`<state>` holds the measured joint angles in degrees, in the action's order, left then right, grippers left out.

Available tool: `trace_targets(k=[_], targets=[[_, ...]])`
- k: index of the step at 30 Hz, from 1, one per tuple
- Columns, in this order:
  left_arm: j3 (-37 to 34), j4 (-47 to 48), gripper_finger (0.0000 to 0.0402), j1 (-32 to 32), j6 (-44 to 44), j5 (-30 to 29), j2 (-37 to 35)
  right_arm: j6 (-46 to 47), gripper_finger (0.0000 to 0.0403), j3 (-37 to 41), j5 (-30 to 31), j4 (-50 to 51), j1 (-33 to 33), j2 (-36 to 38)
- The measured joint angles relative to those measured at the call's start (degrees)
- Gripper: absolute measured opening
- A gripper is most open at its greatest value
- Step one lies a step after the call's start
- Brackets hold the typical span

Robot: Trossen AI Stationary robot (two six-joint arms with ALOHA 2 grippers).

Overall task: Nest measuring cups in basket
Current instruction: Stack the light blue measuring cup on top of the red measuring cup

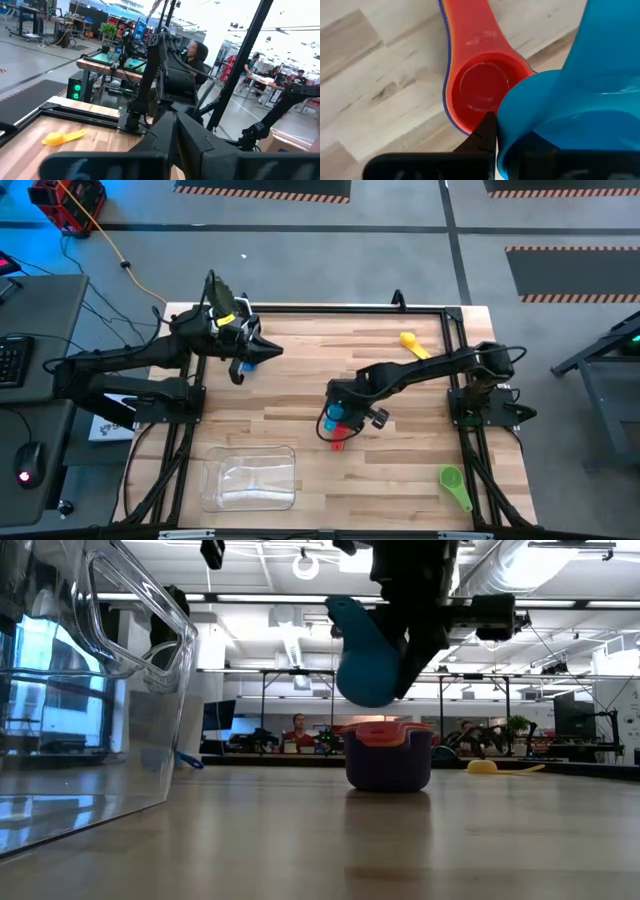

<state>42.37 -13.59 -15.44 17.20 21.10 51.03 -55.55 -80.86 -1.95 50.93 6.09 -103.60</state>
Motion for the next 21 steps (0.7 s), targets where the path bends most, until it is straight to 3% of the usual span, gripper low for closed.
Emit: trace_targets(k=[6,13,21], targets=[[0.00,0.04,0.0006,0.02,-1.57,0.18,0.00,-0.10,0.0007,-0.36,-0.87,4.55,1.51,-1.29],[0.00,0.01,0.0001,0.63,-6.79,0.22,0.00,-1.04,0.0010,0.18,-1.23,2.62,3.12,-1.46],[0.00,0.36,0.0000,0.97,-6.87,0.21,0.00,-0.15,0.0012,0.22,0.45,2.93,3.34,-3.50]])
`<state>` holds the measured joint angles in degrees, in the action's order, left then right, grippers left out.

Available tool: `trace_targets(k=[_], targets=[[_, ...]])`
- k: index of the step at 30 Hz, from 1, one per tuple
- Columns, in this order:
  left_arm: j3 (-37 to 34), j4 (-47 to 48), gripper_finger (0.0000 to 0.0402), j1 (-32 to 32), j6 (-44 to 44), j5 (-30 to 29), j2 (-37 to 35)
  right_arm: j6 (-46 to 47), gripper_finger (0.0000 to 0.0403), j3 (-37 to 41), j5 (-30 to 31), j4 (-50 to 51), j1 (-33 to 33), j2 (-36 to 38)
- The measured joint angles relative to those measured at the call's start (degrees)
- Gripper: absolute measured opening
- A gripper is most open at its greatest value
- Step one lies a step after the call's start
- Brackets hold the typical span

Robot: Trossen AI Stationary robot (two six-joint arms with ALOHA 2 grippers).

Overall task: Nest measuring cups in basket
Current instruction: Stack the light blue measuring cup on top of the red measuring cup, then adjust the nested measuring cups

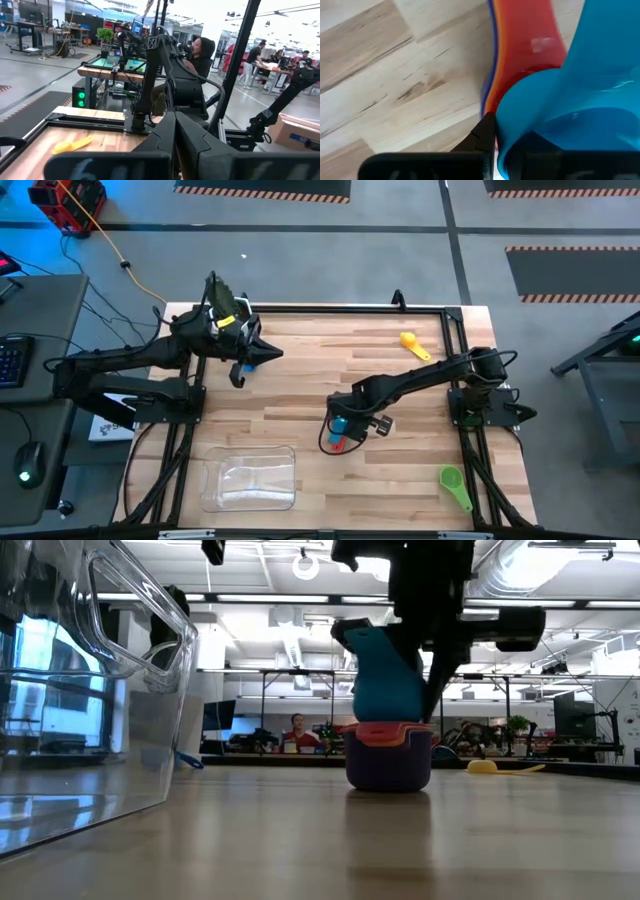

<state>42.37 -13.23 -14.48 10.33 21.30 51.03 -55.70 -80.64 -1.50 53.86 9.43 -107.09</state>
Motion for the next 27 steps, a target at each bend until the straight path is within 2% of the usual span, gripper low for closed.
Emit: trace_targets(k=[5,12,17,22,27], targets=[[0.00,0.11,0.0000,0.76,-0.02,-0.02,0.00,2.04,0.0039,0.00,1.95,-1.95,-0.03,-0.28],[0.00,0.37,0.0000,1.42,-0.09,0.00,0.00,4.33,0.0141,-0.02,2.79,-1.79,-0.02,-0.28],[0.00,0.34,0.0000,1.42,-0.07,0.00,0.02,1.32,0.0195,-1.02,9.36,1.74,0.38,-0.26],[0.00,0.02,0.0000,1.37,-1.06,-0.97,0.02,1.98,0.0202,-4.90,5.66,6.47,0.17,-0.23],[0.00,0.06,0.0000,1.39,-1.58,-3.14,0.02,5.35,0.0171,-8.61,4.02,10.96,-0.11,-0.21]])
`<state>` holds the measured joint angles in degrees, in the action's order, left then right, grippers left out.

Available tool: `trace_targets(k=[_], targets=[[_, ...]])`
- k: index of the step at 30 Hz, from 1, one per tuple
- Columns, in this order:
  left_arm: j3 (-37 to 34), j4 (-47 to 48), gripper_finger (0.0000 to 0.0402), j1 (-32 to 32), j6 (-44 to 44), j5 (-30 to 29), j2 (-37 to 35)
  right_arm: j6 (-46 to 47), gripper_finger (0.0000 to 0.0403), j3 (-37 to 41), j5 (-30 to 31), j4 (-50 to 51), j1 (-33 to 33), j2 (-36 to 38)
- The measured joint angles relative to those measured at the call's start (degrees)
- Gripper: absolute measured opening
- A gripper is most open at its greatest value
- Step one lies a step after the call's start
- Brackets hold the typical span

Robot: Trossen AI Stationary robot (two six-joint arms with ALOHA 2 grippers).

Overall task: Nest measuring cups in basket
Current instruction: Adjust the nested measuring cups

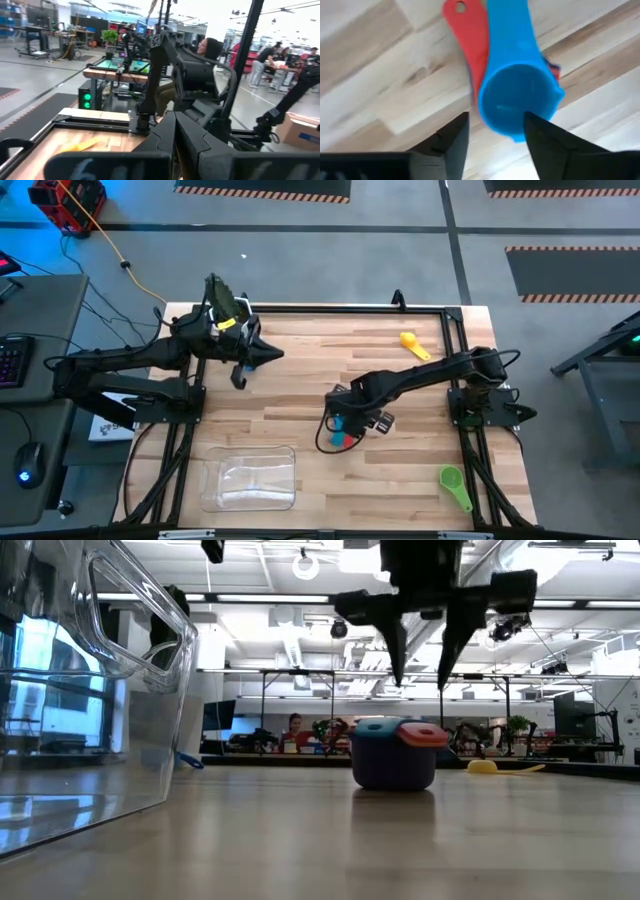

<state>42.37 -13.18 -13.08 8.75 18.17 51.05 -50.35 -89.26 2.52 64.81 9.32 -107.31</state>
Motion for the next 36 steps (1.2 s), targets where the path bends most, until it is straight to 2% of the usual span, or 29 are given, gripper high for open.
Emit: trace_targets(k=[3,5,7,10,13,15,16,20,23,26,28,31,33,36], targets=[[0.00,0.00,0.0000,-0.02,-0.04,-0.32,0.00,9.77,0.0122,-0.52,-1.99,1.88,-1.89,0.98],[0.00,0.02,0.0000,0.00,-0.73,-0.58,0.00,16.96,0.0069,2.13,-6.45,2.04,-3.99,3.19],[0.08,1.29,0.0000,0.24,-1.40,-3.37,0.00,22.40,0.0020,7.16,-11.41,0.94,-6.19,6.54],[0.13,7.35,0.0000,1.57,-1.12,-10.15,1.71,32.22,0.0015,17.65,-13.48,-5.38,-7.74,14.03],[0.06,14.40,0.0000,3.23,-0.54,-10.33,6.67,44.62,0.0003,28.47,-19.26,-16.55,-7.29,23.42],[0.10,15.70,0.0000,4.58,1.57,-9.41,11.57,55.69,0.0007,35.34,-24.18,-25.88,-6.44,28.31],[0.13,15.83,0.0000,5.28,2.31,-8.96,14.52,60.97,0.0008,38.55,-24.58,-30.31,-5.73,30.11],[2.41,16.77,0.0000,7.86,4.60,-7.51,27.60,86.20,0.0001,48.11,-18.87,-45.77,-3.11,32.85],[7.91,23.54,0.0000,8.11,4.86,-2.54,36.07,99.76,0.0002,51.91,-17.72,-54.16,-2.25,32.69],[14.43,29.86,0.0000,8.02,3.05,1.49,43.24,103.35,0.0000,52.70,-15.67,-56.61,-1.15,31.24],[18.47,31.53,0.0000,8.02,2.71,4.29,46.96,104.98,0.0000,52.79,-12.79,-56.40,-0.58,29.60],[22.21,33.19,0.0000,8.23,2.70,9.15,51.18,104.90,0.0000,52.50,-11.96,-57.48,1.41,25.93],[23.87,32.74,0.0000,8.79,2.65,10.15,53.02,103.59,0.0000,52.57,-11.19,-61.27,3.30,22.95],[25.59,32.20,0.0000,9.77,2.57,10.05,55.73,102.96,0.0000,52.55,-6.10,-65.54,4.83,19.35]])
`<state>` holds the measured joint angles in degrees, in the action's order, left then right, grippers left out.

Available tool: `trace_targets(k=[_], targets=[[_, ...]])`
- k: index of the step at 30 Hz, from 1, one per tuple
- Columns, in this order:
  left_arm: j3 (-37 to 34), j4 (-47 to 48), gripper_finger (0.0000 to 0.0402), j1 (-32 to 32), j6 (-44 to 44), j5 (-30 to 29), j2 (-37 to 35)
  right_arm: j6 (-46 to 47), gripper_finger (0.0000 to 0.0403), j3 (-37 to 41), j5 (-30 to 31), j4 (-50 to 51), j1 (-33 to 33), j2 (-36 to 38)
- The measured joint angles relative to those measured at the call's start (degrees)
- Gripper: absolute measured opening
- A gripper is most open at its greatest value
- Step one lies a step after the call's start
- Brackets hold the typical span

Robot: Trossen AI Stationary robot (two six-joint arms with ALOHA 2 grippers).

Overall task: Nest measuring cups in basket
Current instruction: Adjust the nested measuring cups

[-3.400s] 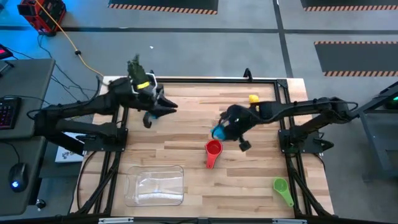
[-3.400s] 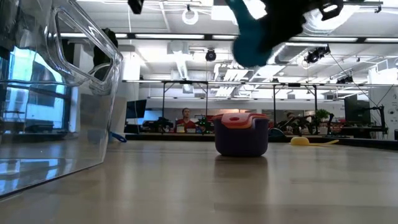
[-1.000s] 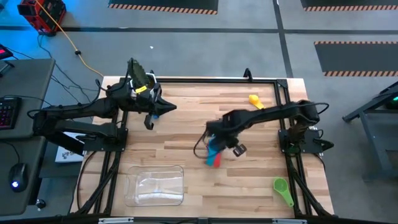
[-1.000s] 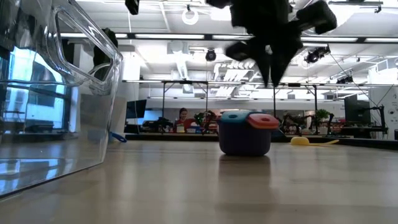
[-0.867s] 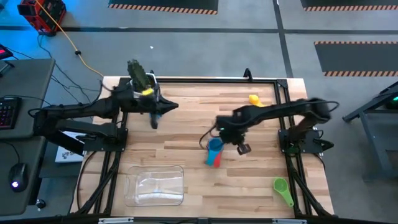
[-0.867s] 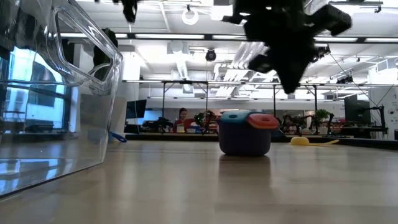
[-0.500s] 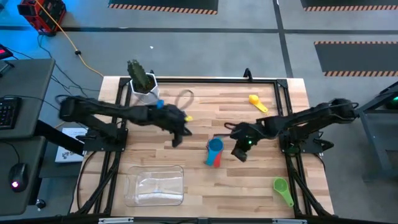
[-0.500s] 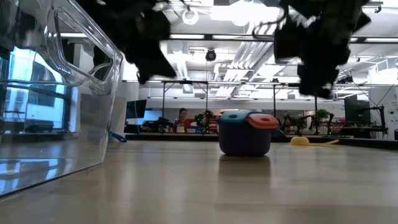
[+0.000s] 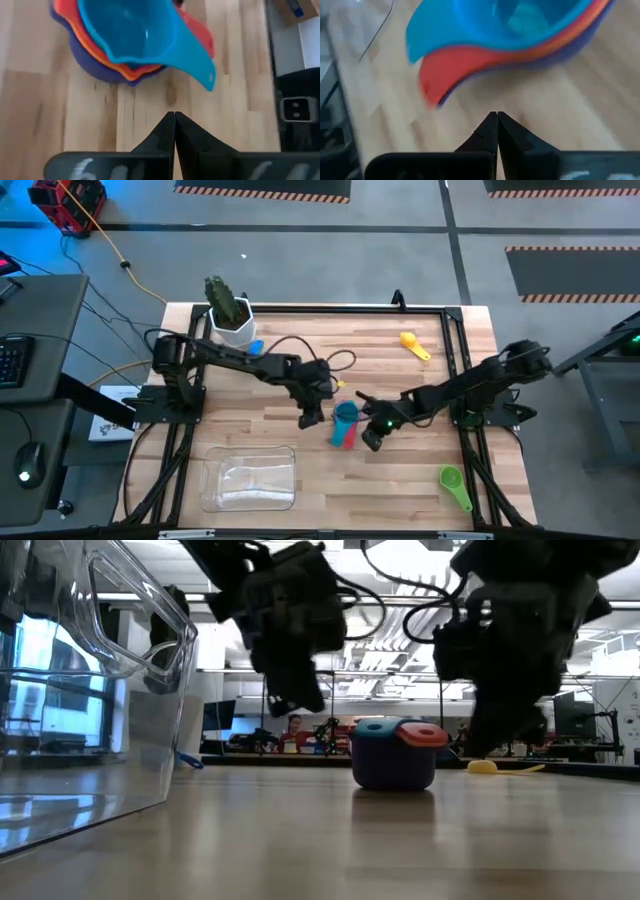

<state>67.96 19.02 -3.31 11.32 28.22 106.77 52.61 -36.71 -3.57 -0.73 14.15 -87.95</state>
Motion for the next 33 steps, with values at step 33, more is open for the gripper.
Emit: trace_targets(k=[33], targets=[[-0.44,-10.13,0.0000,-2.44,-4.46,3.00,2.58,-7.11,0.0000,-3.89,6.55,-6.04,-5.29,-3.47]])
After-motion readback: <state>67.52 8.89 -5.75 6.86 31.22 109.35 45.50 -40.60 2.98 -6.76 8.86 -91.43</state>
